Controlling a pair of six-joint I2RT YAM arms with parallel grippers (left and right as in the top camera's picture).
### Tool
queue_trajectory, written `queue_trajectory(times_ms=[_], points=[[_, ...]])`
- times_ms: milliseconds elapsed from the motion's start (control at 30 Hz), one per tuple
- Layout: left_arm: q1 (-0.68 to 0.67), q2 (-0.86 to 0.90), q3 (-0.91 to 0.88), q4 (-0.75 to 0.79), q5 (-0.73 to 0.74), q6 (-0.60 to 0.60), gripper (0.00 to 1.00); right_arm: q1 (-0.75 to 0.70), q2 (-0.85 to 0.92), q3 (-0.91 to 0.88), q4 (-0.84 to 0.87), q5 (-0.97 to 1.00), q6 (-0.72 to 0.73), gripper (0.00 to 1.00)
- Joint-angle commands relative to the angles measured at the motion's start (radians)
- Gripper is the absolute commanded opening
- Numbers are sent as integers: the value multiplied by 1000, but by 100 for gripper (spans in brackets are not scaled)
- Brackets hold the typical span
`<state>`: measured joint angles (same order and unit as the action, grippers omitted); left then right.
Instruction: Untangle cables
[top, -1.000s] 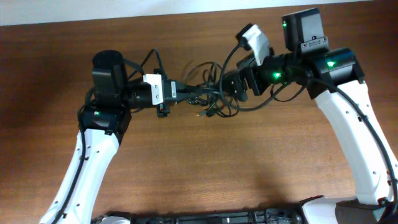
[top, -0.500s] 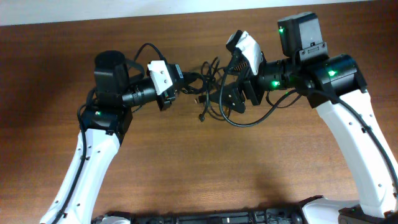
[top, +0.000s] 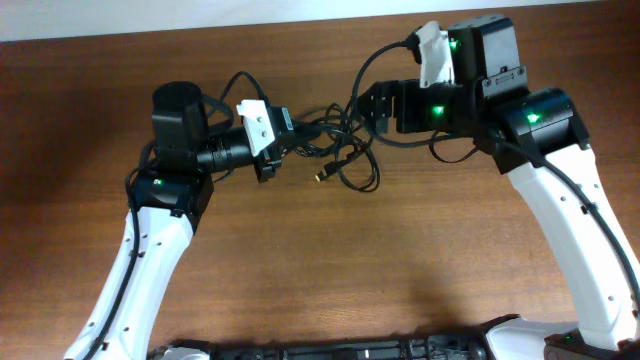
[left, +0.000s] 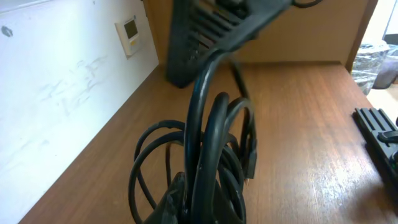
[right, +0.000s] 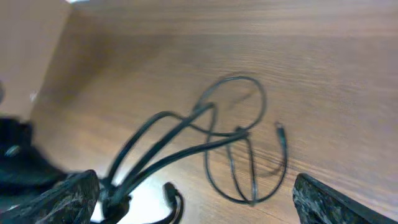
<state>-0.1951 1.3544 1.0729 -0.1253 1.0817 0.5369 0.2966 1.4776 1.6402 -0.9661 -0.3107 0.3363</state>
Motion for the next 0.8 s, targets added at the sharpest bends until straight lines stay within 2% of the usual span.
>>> queue_trajectory(times_ms=[0, 200, 433, 667, 767], points=[[1, -12, 8, 43, 154, 46, 0, 9, -19, 8, -6, 64, 95, 99], [0, -12, 8, 172, 161, 62, 0, 9, -19, 9, 29, -146, 88, 99], [0, -12, 8, 201, 153, 63, 0, 9, -19, 9, 76, -335, 104, 99], [-40, -12, 8, 330, 143, 62, 0, 11, -18, 8, 91, -391, 175, 99], [-51, -12, 8, 328, 37, 62, 0, 11, -18, 8, 90, -388, 174, 99]])
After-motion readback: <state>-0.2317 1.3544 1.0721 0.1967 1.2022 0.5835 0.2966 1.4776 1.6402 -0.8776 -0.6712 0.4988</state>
